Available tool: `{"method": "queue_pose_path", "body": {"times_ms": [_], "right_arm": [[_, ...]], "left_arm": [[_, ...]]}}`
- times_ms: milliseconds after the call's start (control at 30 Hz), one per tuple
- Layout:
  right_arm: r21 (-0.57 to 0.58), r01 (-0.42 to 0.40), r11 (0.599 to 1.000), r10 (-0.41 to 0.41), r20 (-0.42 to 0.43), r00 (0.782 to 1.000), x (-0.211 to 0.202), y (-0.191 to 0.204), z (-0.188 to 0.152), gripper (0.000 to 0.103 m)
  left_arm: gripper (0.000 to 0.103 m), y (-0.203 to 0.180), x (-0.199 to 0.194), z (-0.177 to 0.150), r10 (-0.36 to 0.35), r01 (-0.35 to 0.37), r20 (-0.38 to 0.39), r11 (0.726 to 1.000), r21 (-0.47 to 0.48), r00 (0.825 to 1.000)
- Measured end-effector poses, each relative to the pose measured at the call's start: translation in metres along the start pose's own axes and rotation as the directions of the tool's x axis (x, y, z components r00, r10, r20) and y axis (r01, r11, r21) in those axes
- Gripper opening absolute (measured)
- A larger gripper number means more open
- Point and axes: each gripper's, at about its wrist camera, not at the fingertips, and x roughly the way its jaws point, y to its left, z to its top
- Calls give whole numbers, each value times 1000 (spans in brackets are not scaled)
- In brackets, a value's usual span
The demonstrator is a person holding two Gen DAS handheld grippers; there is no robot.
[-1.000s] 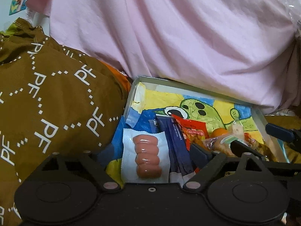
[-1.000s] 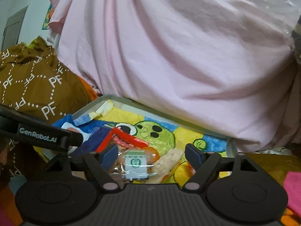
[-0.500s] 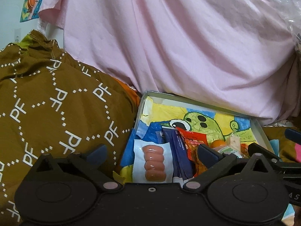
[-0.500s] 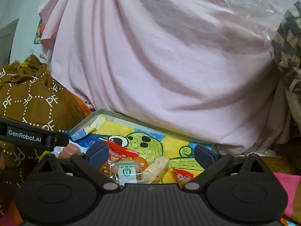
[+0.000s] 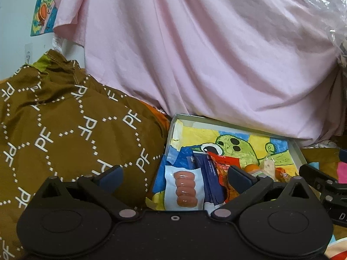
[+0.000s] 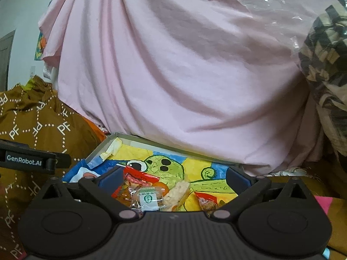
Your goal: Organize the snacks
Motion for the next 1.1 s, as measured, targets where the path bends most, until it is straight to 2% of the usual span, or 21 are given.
{"method": "queue_pose_path", "body": {"times_ms": [367, 800, 1100], "right_arm": [[127, 45, 991, -38, -60, 997, -46, -15, 16, 103], [131, 14, 991, 1, -112, 994, -117, -3, 20, 103], [126, 32, 991, -18, -109, 994, -184, 2, 39, 103]], "left_arm": [[102, -2, -55, 9, 5, -5, 4, 1000, 24, 1000], [102, -4, -127, 3, -8, 13, -61, 997, 77, 998], [102, 3, -197, 11, -32, 34, -29, 997, 71, 999]]}}
